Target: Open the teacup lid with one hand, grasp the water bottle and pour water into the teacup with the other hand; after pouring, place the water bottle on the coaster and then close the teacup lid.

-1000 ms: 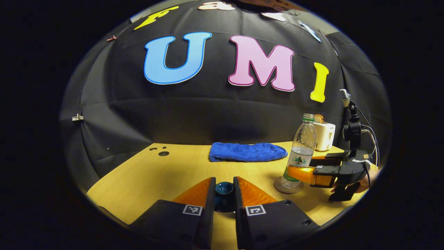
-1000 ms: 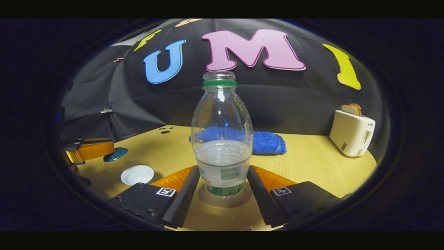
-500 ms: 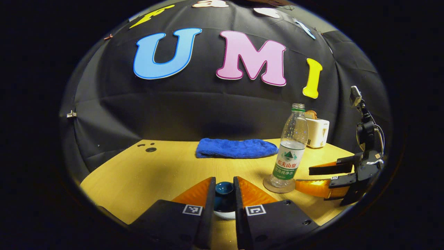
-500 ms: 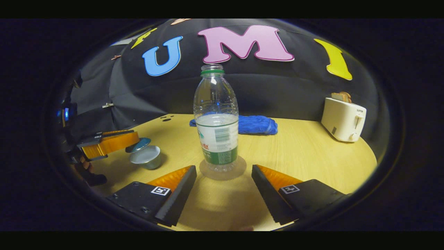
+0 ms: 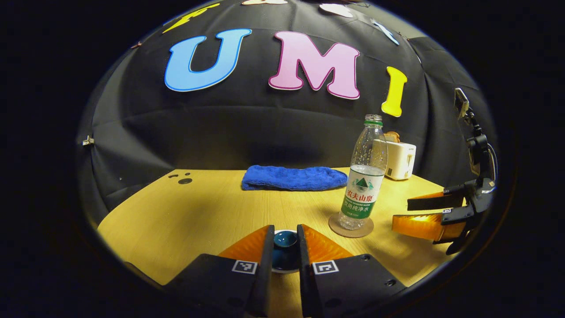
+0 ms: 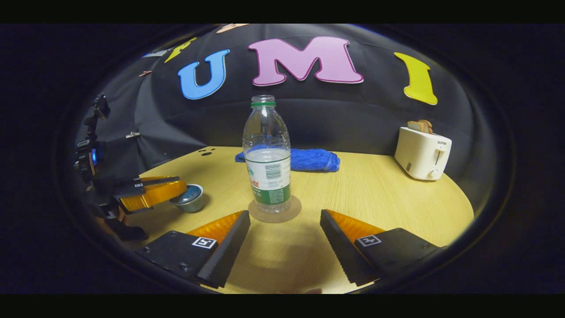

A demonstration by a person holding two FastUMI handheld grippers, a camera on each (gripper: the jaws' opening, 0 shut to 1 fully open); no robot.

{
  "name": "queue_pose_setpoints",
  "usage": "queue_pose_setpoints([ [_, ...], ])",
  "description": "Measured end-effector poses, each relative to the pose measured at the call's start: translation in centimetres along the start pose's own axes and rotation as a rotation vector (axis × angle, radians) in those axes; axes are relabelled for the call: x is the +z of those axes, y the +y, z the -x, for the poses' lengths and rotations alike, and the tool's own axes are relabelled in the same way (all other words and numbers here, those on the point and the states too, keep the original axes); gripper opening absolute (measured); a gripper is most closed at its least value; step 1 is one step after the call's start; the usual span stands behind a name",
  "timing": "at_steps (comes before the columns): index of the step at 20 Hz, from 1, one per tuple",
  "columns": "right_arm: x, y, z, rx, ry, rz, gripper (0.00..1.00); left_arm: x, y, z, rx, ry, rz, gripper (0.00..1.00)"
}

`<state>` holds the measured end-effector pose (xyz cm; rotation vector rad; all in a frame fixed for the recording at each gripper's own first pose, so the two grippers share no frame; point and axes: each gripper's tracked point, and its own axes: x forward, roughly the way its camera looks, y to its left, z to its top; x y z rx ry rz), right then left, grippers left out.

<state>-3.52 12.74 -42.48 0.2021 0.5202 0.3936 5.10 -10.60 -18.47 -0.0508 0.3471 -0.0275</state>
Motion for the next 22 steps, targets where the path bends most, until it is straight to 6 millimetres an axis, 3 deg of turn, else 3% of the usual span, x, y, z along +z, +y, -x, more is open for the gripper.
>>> queue_pose_setpoints([
  [7,0.6,-0.1,0.5,-0.013,-0.007,-0.002,0.98,0.1,-0.1,-0.1,-0.003,-0.015,-0.016,0.34],
  [8,0.9,0.0,0.7,-0.016,-0.011,-0.006,0.98,0.3,0.0,-0.2,-0.004,-0.018,-0.019,0.45],
  [9,1.3,0.1,0.8,-0.019,-0.014,-0.011,0.99,0.9,0.1,0.0,0.000,-0.022,-0.027,0.50],
  [12,3.9,0.6,1.9,-0.025,-0.043,-0.016,0.99,4.1,0.2,1.2,0.006,-0.051,-0.034,0.51],
  [18,12.5,1.1,6.3,-0.073,-0.127,0.001,0.99,12.7,-0.1,6.3,0.007,-0.083,-0.032,0.51],
  [19,13.9,1.6,7.3,-0.074,-0.137,-0.010,0.99,14.2,-0.2,7.1,0.004,-0.085,-0.036,0.46],
  [21,16.5,2.6,9.3,-0.072,-0.154,-0.020,0.99,17.3,-0.2,8.7,0.005,-0.095,-0.045,0.58],
  [22,17.7,3.0,10.3,-0.074,-0.162,-0.013,0.98,18.5,-0.2,9.4,0.003,-0.100,-0.048,0.56],
])
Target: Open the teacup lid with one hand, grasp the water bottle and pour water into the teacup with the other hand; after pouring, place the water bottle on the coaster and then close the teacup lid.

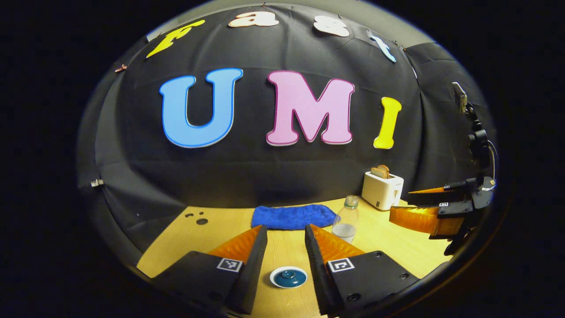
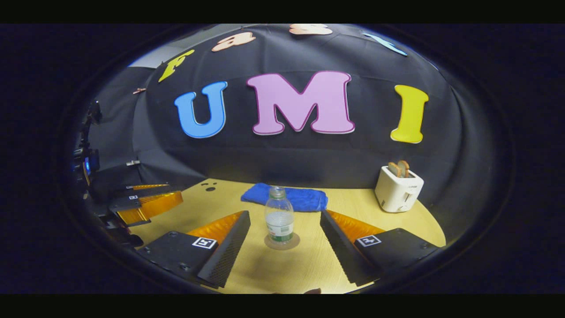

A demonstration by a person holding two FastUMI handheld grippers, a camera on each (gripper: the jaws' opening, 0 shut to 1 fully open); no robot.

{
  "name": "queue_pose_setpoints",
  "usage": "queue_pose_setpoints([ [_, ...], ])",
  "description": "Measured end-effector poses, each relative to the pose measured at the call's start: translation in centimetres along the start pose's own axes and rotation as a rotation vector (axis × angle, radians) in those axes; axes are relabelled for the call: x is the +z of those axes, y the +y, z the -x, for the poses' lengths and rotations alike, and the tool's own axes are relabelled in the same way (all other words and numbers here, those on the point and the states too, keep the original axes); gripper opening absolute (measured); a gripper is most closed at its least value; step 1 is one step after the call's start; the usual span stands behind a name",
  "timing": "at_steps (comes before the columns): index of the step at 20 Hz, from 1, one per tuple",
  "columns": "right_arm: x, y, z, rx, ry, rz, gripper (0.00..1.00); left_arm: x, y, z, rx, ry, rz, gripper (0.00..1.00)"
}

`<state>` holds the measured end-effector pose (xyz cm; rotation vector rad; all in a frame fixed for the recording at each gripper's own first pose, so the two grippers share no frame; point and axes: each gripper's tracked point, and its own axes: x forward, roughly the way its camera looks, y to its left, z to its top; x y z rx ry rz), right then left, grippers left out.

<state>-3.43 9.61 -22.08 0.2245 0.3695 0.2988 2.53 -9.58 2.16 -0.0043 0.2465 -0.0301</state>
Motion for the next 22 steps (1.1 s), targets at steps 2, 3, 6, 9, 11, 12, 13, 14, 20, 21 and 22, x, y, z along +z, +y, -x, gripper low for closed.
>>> queue_pose_setpoints([
  [2,2.2,0.3,1.5,-0.005,-0.020,0.023,0.98,2.4,-0.1,1.3,-0.008,-0.011,-0.005,0.63],
  [3,3.0,0.6,2.2,-0.002,-0.030,0.031,0.98,3.4,0.0,1.7,-0.008,-0.020,-0.012,0.75],
  [6,5.2,0.7,4.0,-0.015,-0.056,0.033,0.98,5.6,0.2,3.3,0.000,-0.036,-0.025,0.94],
  [9,6.9,1.2,5.6,-0.008,-0.080,0.012,0.97,7.1,0.1,4.7,0.007,-0.046,-0.017,0.98],
  [11,7.5,1.5,6.2,-0.005,-0.089,0.013,0.97,7.9,0.0,5.4,0.007,-0.052,-0.020,0.98],
  [12,7.9,1.5,6.5,-0.007,-0.098,0.018,0.98,8.3,-0.1,5.8,0.004,-0.060,-0.022,0.98],
  [13,8.2,1.5,6.7,-0.010,-0.104,0.025,0.98,8.4,-0.2,6.0,0.003,-0.064,-0.022,0.98],
  [14,8.4,1.3,7.0,-0.018,-0.108,0.029,0.98,8.7,-0.3,6.1,0.003,-0.066,-0.020,0.98],
  [20,8.6,0.6,8.0,-0.049,-0.121,0.025,0.97,9.5,-0.4,6.5,0.006,-0.083,-0.030,0.98],
  [21,8.8,0.3,8.1,-0.060,-0.125,0.034,0.98,9.5,-0.4,6.5,0.008,-0.085,-0.032,0.98],
  [22,8.9,0.0,8.1,-0.069,-0.126,0.043,0.98,9.6,-0.2,6.4,0.010,-0.086,-0.034,0.98],
])
